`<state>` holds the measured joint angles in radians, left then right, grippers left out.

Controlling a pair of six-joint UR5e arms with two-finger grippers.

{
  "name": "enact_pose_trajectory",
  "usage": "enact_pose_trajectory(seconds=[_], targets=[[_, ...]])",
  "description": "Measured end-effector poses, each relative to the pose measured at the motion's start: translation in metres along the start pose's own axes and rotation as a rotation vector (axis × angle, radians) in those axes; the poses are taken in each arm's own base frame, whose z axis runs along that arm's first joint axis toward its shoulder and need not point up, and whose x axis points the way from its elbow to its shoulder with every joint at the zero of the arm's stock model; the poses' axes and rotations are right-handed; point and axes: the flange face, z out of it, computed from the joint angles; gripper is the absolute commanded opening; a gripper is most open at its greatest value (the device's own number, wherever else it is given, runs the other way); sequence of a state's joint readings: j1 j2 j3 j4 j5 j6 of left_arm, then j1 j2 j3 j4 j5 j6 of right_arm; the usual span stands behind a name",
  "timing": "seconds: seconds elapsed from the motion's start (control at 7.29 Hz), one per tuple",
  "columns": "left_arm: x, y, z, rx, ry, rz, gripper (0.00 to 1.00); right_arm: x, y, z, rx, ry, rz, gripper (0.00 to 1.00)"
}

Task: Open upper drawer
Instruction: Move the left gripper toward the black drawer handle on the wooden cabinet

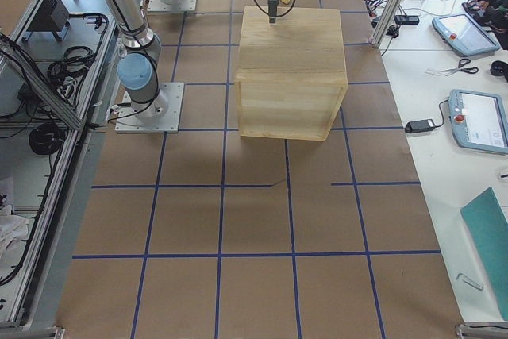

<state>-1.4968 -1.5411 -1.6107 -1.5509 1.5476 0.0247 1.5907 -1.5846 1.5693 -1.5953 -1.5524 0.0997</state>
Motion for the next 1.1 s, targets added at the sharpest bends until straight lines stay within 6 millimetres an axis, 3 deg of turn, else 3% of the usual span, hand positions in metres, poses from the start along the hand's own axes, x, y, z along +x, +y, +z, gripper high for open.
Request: enact_pose_trajectory(seconds=[0.27,1.1], targets=[[0.027,-0.014,0.006,0.048,0.1,-0.05,1.0,0.0,0.0,0.0,0.0,-0.001,0.0,1.0],[0.174,-0.034,0.057,0.103,0.245,-0.188,1.0,0.0,0.0,0.0,0.0,0.0,0.0,1.0]])
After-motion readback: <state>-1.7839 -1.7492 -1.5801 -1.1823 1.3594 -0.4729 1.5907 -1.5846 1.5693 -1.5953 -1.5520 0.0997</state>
